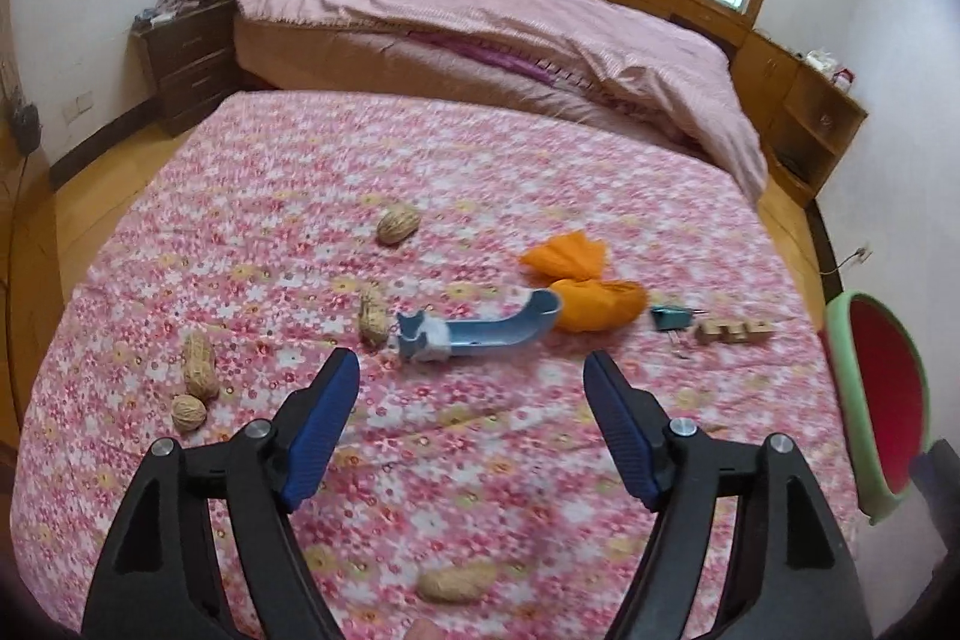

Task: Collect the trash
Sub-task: 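Move both open grippers from the bin back over the bedspread, then grasp the blue curved plastic piece with the left gripper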

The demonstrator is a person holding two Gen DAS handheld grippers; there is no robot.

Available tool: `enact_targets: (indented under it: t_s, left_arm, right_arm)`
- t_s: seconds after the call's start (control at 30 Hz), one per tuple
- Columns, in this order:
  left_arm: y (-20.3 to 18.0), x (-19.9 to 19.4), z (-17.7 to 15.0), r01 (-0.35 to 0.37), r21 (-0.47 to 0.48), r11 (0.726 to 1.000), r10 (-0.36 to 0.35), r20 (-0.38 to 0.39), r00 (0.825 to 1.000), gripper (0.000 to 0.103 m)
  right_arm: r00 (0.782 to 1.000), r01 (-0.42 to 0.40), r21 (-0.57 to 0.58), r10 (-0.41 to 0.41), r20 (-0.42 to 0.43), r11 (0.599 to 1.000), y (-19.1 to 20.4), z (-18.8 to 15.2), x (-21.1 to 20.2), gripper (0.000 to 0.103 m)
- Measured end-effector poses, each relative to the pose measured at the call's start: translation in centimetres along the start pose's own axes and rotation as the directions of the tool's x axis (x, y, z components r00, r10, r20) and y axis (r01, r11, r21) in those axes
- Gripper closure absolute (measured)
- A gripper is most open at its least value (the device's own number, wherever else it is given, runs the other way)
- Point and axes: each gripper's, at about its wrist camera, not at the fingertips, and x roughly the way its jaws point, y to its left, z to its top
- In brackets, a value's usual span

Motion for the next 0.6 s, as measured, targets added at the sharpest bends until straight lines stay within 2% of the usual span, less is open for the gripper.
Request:
enact_targets:
  t_s: [0.07,0.17,0.4,0.6]
  left_arm:
    - [0.2,0.9,-0.1,0.008,-0.021,1.000,-0.009,-0.013,1.000,0.026]
    - [0.0,2.2,0.0,-0.004,-0.020,1.000,0.004,-0.021,1.000,0.018]
    - [-0.6,4.9,1.0,-0.068,-0.005,0.998,0.068,-0.020,0.998,0.017]
    - [-0.2,6.0,1.6,-0.037,-0.011,0.999,0.037,-0.022,0.999,0.017]
  right_arm:
    - [1.000,0.003,-0.003,-0.003,-0.011,1.000,0.2,0.1,0.5,0.044]
    - [1.000,0.010,-0.012,-0.010,-0.025,1.000,0.5,0.2,1.1,0.044]
    - [0.999,0.018,-0.022,-0.019,-0.050,1.000,0.7,0.5,2.3,0.044]
    - [0.997,0.018,-0.036,-0.020,-0.072,0.999,1.1,0.8,3.4,0.044]
